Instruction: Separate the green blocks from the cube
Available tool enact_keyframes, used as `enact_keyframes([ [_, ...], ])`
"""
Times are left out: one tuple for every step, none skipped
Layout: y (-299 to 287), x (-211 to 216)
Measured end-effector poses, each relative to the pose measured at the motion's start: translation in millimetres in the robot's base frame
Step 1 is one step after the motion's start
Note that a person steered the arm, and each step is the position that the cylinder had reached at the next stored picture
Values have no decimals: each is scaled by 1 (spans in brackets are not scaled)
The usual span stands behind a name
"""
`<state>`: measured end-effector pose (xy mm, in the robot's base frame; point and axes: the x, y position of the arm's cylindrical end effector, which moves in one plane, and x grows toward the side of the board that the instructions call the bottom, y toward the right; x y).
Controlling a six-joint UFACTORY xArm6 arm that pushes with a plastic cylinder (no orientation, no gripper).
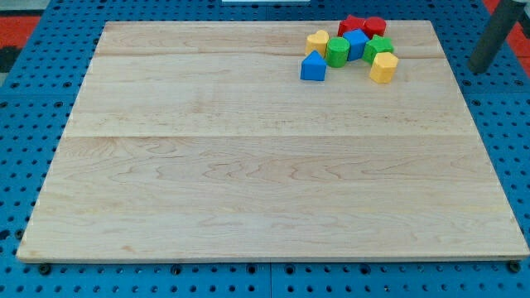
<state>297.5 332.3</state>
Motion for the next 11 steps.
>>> enact_keyframes([
  [-12, -32],
  [-85, -40],
  [-110, -45],
  [-140, -22],
  [-160, -20],
  [-149, -19],
  [-126, -22],
  [-157, -34],
  [-201, -41],
  [-243, -54],
  [-243, -36],
])
